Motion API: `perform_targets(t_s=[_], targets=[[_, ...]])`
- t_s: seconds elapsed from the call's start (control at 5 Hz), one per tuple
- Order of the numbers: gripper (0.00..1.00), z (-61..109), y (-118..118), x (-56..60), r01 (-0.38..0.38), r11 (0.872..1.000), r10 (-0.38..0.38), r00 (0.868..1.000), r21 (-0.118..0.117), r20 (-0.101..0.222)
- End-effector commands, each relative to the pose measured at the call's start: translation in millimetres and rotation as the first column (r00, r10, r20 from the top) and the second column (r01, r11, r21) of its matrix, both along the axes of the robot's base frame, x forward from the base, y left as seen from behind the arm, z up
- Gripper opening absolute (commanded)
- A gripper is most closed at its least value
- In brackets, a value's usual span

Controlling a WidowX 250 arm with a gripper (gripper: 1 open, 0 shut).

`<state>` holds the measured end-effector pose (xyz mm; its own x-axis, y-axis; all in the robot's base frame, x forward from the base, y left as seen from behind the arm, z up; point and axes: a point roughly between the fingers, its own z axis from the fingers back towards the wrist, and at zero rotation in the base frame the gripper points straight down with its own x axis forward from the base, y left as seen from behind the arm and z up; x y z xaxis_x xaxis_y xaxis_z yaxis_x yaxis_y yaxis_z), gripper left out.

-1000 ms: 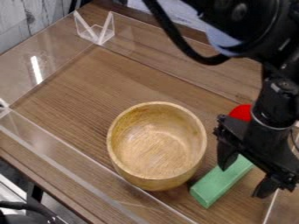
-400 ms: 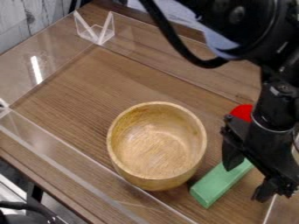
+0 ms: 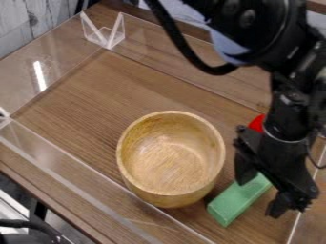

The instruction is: Put the green stick in the brown bowl

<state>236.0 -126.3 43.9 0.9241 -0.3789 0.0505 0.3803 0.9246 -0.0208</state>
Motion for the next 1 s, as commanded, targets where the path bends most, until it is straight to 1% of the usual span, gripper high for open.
perform_targets(t_s=[0.0, 0.2, 0.4, 0.8], targets=[[1.00, -8.3, 10, 6.4, 0.001, 1.000, -0.001, 1.000, -0.015, 0.000], [0.00, -12.1, 21, 8.7, 0.008, 1.000, -0.008, 1.000, -0.015, -0.001], [0.00, -14.0, 31, 10.7, 0.016, 1.000, -0.016, 1.000, -0.013, 0.002], [0.00, -9.3, 46, -3.7, -0.066, 0.998, 0.066, 0.998, -0.005, 0.016]])
